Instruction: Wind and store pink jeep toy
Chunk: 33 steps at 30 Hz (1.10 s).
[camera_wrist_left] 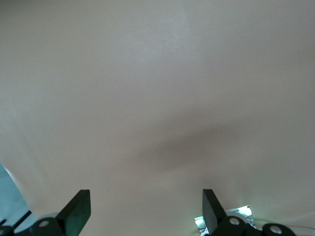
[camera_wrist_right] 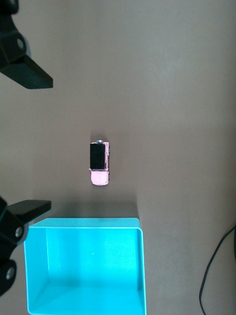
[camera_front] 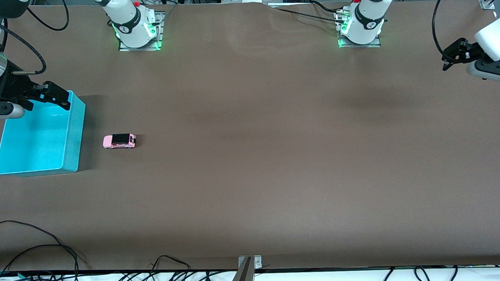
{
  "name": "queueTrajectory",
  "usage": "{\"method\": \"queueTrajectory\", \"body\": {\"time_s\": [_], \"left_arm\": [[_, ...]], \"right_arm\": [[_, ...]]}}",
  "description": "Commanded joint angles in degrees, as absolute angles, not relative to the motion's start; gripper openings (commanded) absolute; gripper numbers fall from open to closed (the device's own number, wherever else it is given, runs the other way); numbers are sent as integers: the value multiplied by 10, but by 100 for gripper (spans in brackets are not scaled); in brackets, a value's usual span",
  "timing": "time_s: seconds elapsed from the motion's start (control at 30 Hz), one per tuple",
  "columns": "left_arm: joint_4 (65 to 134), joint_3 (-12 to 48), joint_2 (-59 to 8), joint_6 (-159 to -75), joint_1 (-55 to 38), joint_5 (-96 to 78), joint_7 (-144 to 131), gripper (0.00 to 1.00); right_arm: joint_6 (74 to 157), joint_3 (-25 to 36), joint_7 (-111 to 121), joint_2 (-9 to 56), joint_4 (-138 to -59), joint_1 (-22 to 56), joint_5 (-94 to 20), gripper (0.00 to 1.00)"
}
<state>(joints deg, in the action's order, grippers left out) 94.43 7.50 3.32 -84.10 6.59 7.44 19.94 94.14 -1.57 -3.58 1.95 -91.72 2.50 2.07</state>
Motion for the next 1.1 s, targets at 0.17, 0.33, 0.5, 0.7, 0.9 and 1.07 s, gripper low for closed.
{"method": "queueTrajectory", "body": {"time_s": [0.17, 0.33, 0.5, 0.7, 0.9, 1.07], "left_arm": [[929, 65, 25, -848, 80, 76, 167, 100], [918, 64, 27, -847, 78, 59, 168, 100], [916, 63, 27, -853, 80, 38, 166, 100], [924, 50, 27, -887, 82, -11, 128, 100], [930, 51, 28, -904, 80, -11, 116, 100], [940, 51, 41, -899, 79, -8, 113, 100]], "right_arm": [[915, -17, -36, 25, -905, 38, 27, 100], [891, -13, -40, 49, -904, 33, 25, 100], [870, -11, -49, 70, -909, 24, 26, 100], [828, -10, -83, 96, -909, 23, 35, 100], [853, 4, -139, 119, -917, 19, 43, 100], [906, 3, -232, 120, -948, 22, 44, 100]]}}
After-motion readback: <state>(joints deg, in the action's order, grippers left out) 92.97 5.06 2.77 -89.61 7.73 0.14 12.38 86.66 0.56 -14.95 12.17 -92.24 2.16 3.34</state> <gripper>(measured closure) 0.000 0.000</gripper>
